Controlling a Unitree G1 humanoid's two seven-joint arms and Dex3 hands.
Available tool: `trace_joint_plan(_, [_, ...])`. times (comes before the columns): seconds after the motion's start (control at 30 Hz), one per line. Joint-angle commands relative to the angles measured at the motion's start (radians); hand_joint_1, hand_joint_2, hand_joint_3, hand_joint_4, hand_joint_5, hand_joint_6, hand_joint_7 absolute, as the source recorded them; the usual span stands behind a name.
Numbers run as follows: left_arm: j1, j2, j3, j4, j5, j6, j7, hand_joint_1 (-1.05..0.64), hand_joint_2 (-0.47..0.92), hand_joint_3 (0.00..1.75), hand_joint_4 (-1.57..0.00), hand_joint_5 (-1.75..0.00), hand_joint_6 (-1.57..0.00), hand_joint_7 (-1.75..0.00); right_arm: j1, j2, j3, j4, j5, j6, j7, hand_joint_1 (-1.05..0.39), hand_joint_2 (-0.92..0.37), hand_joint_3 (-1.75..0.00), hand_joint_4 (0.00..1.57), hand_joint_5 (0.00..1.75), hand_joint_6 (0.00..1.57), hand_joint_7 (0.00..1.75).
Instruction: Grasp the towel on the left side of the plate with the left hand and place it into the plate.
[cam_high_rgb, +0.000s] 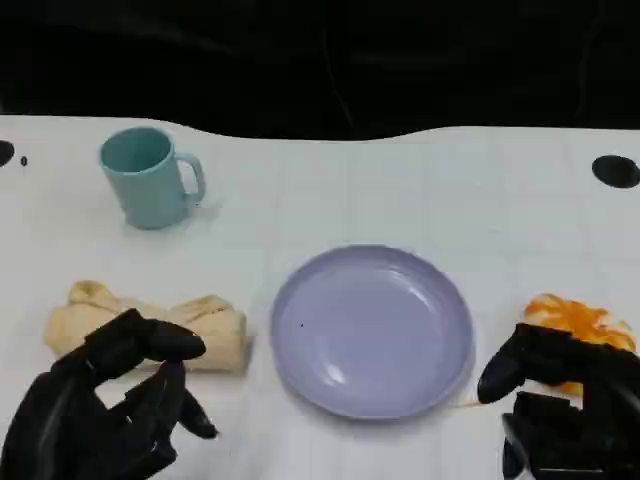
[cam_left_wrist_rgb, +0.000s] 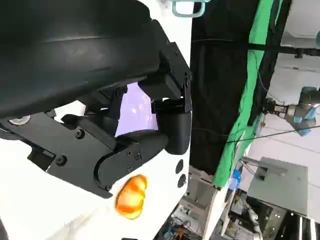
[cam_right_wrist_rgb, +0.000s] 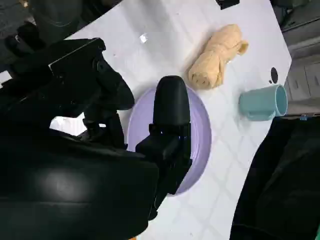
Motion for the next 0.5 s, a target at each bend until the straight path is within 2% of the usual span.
trace_joint_plan(0.03, [-0.003, 0.013, 0.008, 0.016, 0.015, -0.019, 0.000, -0.26, 0.58, 1.00, -0.72, -1.68, -0.72, -1.42, -0.010, 0.007, -0.007, 0.005, 0.007, 0.015, -0.009, 0.06, -0.64, -1.11, 0.61, 1.75, 0.52, 1.57])
trace_joint_plan(0.5, [-0.006, 0.006, 0.001, 0.017, 0.035, -0.020, 0.004, -0.25, 0.54, 1.06, -0.71, -1.70, -0.72, -1.43, -0.012, 0.003, -0.004, 0.009, 0.004, 0.016, -0.008, 0.07, -0.65, -1.09, 0.60, 1.75, 0.51, 1.59])
